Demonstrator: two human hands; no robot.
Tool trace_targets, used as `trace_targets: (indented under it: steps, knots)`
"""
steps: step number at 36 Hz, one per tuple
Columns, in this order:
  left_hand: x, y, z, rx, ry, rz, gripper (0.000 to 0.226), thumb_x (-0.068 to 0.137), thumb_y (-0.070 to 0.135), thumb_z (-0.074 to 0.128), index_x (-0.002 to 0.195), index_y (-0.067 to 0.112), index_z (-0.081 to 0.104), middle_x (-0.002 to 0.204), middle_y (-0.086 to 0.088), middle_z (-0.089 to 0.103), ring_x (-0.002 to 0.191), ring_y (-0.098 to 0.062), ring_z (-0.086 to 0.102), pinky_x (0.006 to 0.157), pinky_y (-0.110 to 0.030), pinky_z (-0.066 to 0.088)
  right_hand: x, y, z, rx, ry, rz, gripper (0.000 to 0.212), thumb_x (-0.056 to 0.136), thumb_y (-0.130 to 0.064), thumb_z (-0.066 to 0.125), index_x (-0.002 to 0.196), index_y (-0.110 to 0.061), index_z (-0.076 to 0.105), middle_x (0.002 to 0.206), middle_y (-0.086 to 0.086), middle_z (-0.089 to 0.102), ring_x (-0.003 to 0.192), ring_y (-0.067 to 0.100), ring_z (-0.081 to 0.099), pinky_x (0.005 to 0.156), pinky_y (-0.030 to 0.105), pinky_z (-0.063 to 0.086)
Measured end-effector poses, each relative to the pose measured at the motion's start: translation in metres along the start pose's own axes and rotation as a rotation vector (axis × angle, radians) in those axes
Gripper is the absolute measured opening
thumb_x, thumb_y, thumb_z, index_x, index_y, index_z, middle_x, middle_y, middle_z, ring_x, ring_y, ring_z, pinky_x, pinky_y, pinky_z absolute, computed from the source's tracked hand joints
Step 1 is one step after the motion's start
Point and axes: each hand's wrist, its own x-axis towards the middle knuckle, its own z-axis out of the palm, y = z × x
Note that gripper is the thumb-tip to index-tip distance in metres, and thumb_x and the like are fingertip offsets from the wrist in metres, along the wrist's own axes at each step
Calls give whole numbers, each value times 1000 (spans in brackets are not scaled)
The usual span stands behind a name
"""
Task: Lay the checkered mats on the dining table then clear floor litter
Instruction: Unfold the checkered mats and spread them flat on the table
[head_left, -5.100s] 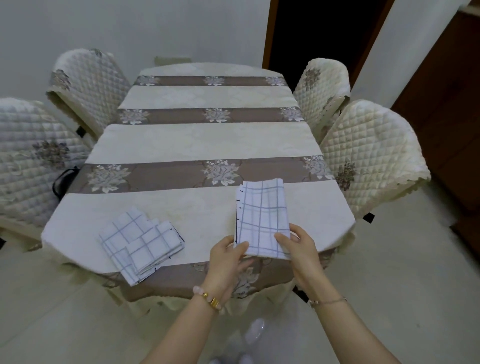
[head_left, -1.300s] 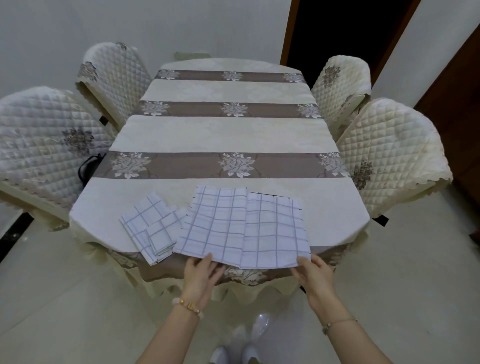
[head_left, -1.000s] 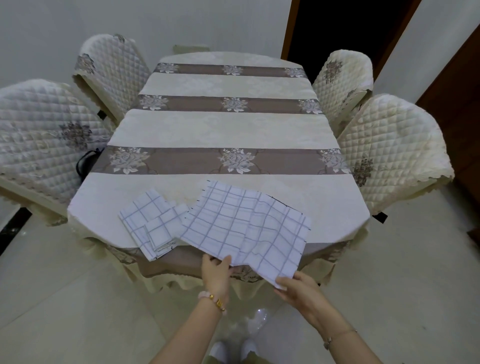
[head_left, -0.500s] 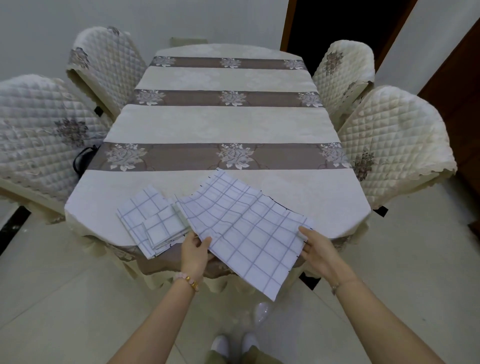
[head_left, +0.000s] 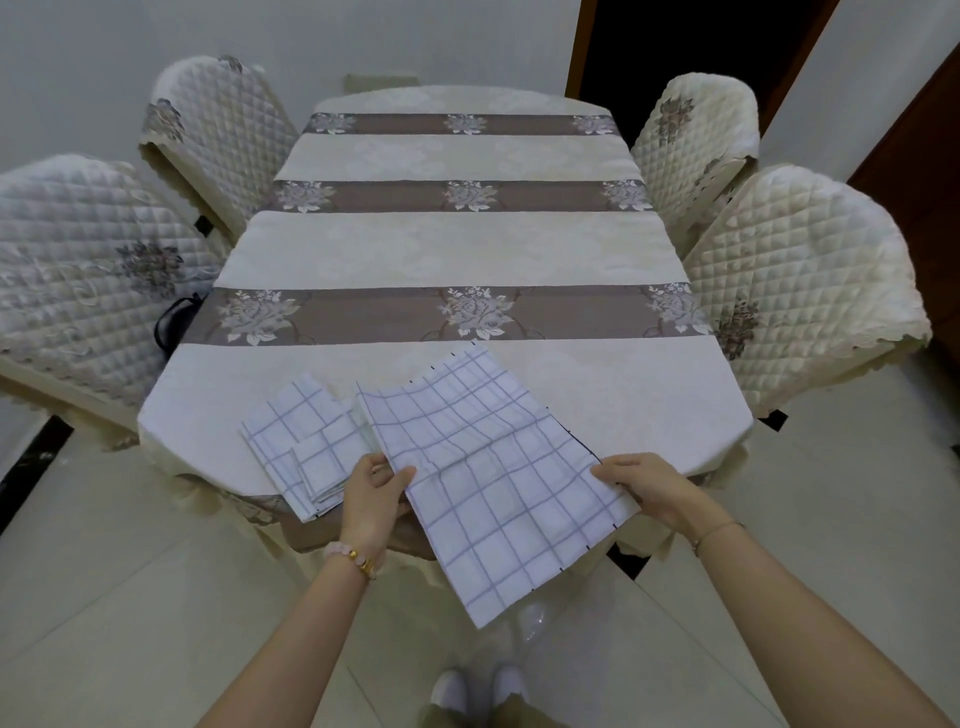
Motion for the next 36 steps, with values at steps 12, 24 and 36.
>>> trace_targets:
  steps: [12, 24, 36]
  knots:
    - [-67, 25, 60, 413, -138, 384, 22, 86, 26, 64, 104, 16, 59, 105, 3, 59, 95, -13, 56, 78, -23, 47, -58, 7, 42, 173, 65, -154, 14, 82, -18, 69, 74, -7, 67, 74, 9, 65, 70, 19, 60, 65, 29, 48]
    - [-80, 34, 91, 263, -288, 91, 15, 80, 28, 69, 83, 14, 66, 79, 6, 63, 71, -6, 56, 56, -17, 38, -76, 5, 75, 148, -15, -272, 35, 80, -14, 71, 59, -18, 44, 55, -5, 38, 44, 0, 34, 41, 7, 28]
    - [-62, 56, 20, 30, -123, 249, 9, 89, 12, 59, 82, 16, 61, 79, 3, 58, 75, -9, 51, 68, -19, 40, -78, 3, 53, 114, 173, -310, 26, 85, -20, 66, 67, -15, 48, 64, -1, 45, 65, 10, 43, 66, 22, 34]
